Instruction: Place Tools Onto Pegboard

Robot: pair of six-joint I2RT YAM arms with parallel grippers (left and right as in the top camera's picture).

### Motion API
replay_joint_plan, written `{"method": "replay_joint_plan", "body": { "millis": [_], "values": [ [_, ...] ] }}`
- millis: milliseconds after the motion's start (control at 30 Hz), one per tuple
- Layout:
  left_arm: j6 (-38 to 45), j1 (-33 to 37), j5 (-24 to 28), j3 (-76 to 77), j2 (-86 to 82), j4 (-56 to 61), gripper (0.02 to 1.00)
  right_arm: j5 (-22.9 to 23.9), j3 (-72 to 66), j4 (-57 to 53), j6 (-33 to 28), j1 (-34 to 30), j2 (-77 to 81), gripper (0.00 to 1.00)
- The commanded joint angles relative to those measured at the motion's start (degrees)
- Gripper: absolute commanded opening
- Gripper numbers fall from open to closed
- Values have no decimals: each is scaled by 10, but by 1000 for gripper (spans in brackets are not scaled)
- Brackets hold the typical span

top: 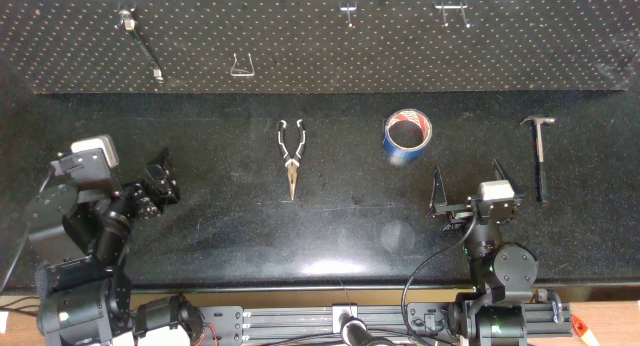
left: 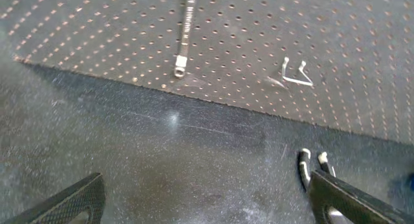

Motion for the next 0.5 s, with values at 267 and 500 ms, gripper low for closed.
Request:
{"method": "replay_joint_plan", "body": {
  "millis": [267,500],
  "values": [
    [-289,-534,-463,0,160,71,998,-7,-2,-1,-5,5,-4,982],
    [-344,-573,-320,89,346,52,998,-7,-2,-1,-5,5,-4,982]
  ]
}}
